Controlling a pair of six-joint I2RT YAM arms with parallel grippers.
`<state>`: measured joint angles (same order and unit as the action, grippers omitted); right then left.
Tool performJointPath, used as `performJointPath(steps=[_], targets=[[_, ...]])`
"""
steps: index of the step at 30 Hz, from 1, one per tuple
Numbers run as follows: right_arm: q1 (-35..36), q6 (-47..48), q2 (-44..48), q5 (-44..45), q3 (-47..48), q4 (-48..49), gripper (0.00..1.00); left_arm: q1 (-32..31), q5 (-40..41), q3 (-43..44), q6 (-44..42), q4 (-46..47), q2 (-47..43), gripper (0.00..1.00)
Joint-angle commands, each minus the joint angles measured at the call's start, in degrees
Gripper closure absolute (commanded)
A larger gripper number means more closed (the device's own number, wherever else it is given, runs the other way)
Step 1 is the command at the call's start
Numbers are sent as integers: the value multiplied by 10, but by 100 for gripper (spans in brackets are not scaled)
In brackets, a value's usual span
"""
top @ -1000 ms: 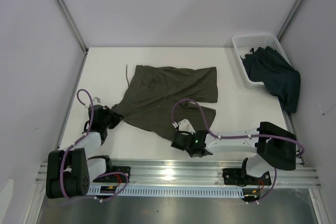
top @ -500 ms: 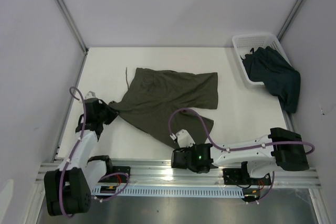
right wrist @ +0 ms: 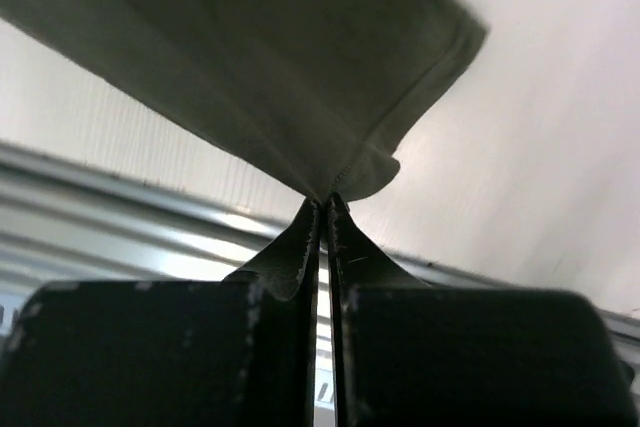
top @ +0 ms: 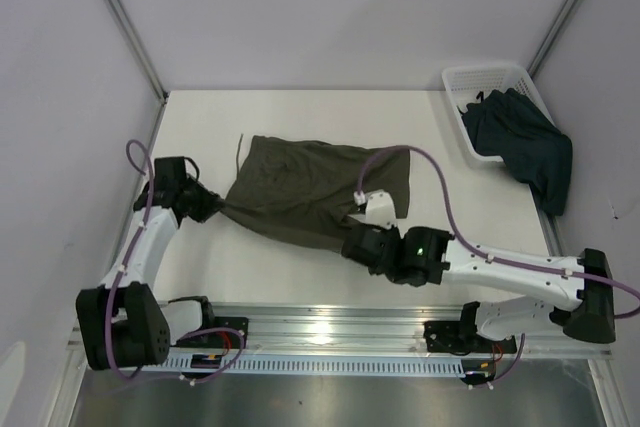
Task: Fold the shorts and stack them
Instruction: Fold the shorts
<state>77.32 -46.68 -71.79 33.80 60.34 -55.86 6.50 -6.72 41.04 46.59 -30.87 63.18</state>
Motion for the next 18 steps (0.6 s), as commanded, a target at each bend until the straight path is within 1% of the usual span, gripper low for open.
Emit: performJointPath(steps=[1,3,4,5,6,7,8,9,10,14,15,17,18], targets=[[-73,67,32,17,37,-4,100,2,-2,93,19,-26,50,100],[-107,98,41,6,50,12,100,1,0,133,25,-43,76,100],[-141,121,42,-3,57,14,100,2,-2,146,28,-45,99,100],[-157,134,42,-8,70,19,100,1,-13,182,31,-47,110,100],[-172,149,41,-14,77,28,100,0,-18,193,40,-51,121,100],[-202,173,39,-23,85,32,100,1,-22,205,45,-51,140,100],[-217,185,34,-29,101,36,100,1,-33,234,49,-50,149,100],[-231,197,31,-36,109,45,100,1,-37,242,60,-48,157,100],[-260,207,26,-47,119,47,100,1,-40,260,65,-48,166,100],[-320,246,-3,-72,156,61,100,1,-47,310,83,-46,221,100],[-332,250,-16,-75,167,65,100,1,-52,336,86,-47,229,100],[-361,262,-26,-94,174,76,100,1,-58,352,93,-46,259,100],[-371,270,-36,-100,178,84,100,1,-57,377,97,-46,269,100]])
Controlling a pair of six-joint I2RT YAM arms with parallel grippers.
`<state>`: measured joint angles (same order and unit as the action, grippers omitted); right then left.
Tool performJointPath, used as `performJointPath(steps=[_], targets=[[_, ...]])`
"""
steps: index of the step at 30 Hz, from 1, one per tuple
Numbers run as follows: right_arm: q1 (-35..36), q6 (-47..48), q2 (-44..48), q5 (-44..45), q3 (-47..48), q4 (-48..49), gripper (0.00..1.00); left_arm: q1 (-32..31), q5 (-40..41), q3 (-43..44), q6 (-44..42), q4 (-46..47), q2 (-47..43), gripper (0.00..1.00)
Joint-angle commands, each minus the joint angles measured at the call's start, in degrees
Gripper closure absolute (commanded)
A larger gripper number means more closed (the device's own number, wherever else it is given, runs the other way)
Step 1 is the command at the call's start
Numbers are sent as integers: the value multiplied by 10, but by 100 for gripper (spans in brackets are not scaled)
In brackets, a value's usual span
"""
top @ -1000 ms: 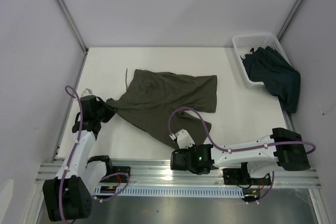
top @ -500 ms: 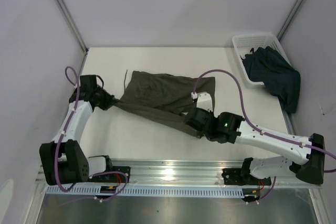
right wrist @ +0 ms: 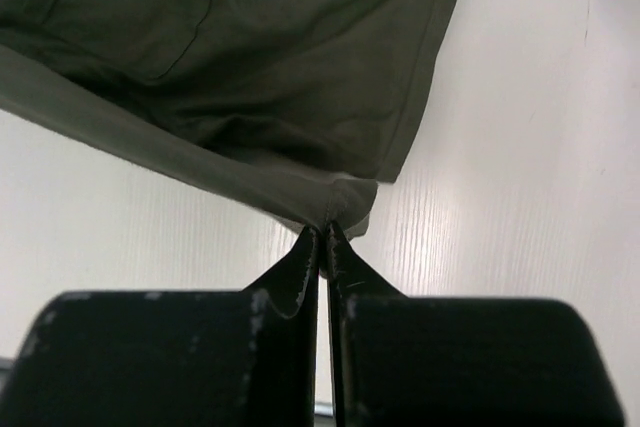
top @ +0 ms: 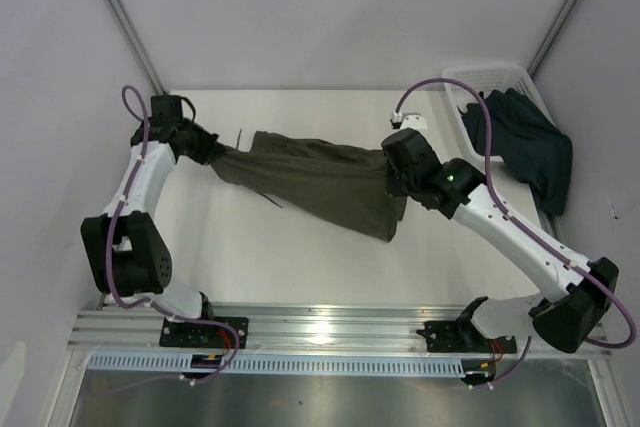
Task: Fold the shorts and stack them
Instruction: Fold the shorts
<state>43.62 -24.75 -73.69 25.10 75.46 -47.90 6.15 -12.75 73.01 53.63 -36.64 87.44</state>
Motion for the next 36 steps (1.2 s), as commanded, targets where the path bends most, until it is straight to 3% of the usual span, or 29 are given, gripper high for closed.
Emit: performJointPath(steps=[1,12,21,36], targets=[[-43,55,-22,-22,35,9,100,4,5,65,31,8,36,100],[-137,73,-138,-62,136,18,100,-11,-10,143,103,25,130,100],[-206,81,-210,-106,167,38,100,-31,-3,264,120,12,229,100],[-301,75,-360,-145,232,91,100,-55,-19,370,149,93,380,98]])
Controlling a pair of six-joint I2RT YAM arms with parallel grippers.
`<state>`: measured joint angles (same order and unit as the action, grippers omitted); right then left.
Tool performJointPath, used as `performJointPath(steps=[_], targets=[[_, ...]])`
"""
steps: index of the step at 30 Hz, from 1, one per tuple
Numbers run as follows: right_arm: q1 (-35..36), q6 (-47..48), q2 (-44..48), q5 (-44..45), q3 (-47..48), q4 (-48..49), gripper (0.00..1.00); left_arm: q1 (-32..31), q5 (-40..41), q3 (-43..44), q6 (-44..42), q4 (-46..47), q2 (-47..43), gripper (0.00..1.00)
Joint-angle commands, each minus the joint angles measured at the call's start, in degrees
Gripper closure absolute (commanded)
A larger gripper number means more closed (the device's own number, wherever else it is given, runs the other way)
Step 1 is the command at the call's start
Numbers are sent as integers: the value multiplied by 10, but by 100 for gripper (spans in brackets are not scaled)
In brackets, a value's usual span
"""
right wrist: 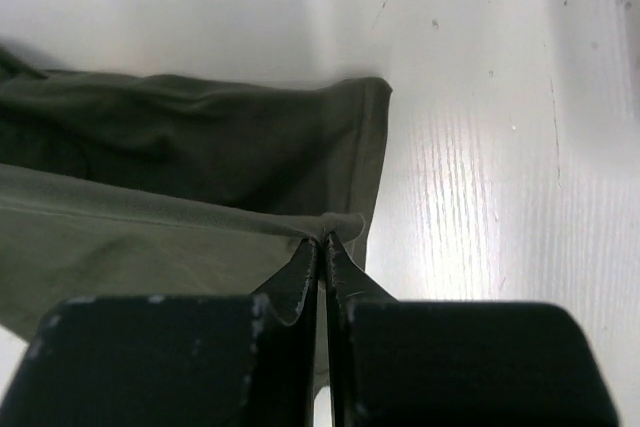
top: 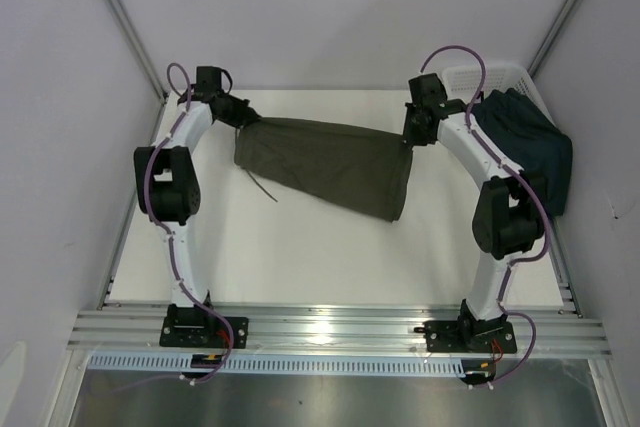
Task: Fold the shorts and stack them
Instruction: Fold the shorts
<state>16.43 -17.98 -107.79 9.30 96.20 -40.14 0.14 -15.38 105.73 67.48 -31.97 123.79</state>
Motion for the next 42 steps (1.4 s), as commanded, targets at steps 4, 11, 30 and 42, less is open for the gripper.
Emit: performJointPath(steps=[4,11,30,42], targets=[[-42,7,-72,3,59,26,100,5,1,50,8,83,40,90],[-69,2,-163,5,141,33,97,-13,12,61,-17,89,50,18],[-44,-25,-31,-142,-1,104,41,-18,56,-135,-245,78,-151,1],[110,-117,-87,-287,-20,277,65,-16,1,-452,-254,245,-302,1]])
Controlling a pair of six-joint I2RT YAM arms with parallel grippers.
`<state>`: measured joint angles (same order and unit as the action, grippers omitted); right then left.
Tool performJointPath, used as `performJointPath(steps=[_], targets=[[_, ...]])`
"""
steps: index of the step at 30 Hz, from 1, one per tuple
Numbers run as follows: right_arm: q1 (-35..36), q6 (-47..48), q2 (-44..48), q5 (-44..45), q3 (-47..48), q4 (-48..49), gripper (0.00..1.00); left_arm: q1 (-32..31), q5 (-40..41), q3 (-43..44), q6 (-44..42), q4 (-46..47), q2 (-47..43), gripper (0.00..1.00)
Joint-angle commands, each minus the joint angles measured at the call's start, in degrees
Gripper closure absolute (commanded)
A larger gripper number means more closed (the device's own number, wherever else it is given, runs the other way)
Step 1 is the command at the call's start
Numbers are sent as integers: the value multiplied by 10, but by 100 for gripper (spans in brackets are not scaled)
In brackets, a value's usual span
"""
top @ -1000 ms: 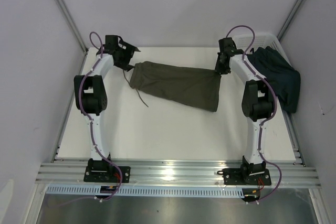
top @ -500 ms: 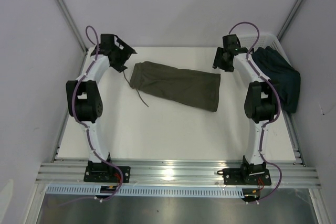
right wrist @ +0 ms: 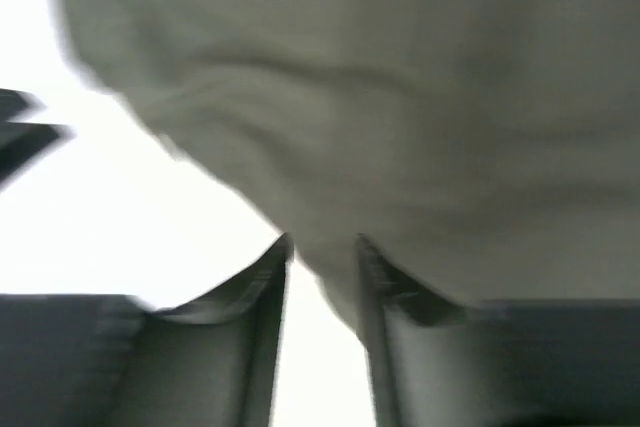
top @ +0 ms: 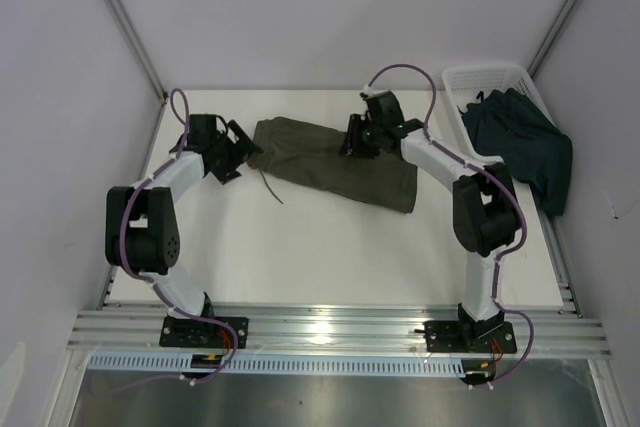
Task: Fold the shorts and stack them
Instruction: Fold the shorts
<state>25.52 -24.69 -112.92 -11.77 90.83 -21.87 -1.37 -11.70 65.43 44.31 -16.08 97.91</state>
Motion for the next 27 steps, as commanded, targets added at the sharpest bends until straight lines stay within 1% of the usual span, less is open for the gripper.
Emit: performJointPath(steps=[1,2,3,4,6,7,8,10,11,13,14,16,17,18,21,23,25,26,27], targets=[[19,-66,-47,-95,37,117,71,2,-51,-59,-22,109,-43,1],[23,-84,-59,-114,39,142,77,7,-72,-73,-20,154,-42,1],[23,-121,-83,-151,44,189,82,11,-104,-76,-16,171,-30,1],[24,-140,-96,-168,51,211,92,12,-114,-74,-12,185,-23,2],[27,-182,-124,-194,65,272,97,12,-150,-69,1,230,6,6],[29,-192,-152,-200,73,286,100,12,-160,-54,5,242,17,8],[30,-200,-166,-205,93,294,100,12,-165,-47,15,246,26,12],[35,-218,-208,-212,119,309,100,12,-189,-38,30,285,48,16],[36,-223,-222,-214,145,314,100,29,-194,-36,50,299,53,18],[37,-237,-257,-215,170,322,100,29,-209,-33,72,348,62,21],[36,-240,-270,-210,195,308,100,29,-208,-28,86,358,66,23],[34,-243,-290,-203,218,291,100,28,-206,-15,97,375,74,23],[33,-243,-306,-193,225,279,100,26,-197,-10,100,371,84,24],[33,-243,-311,-186,228,256,100,25,-191,13,101,365,92,24],[32,-252,-314,-176,198,263,100,24,-184,34,113,365,127,24],[31,-259,-313,-177,153,282,100,20,-176,51,112,359,142,24],[31,-262,-314,-171,126,281,100,20,-161,68,103,337,158,24],[32,-262,-314,-172,118,284,100,0,-153,73,87,307,162,24],[32,-264,-311,-172,109,293,100,-6,-133,78,78,288,170,24]])
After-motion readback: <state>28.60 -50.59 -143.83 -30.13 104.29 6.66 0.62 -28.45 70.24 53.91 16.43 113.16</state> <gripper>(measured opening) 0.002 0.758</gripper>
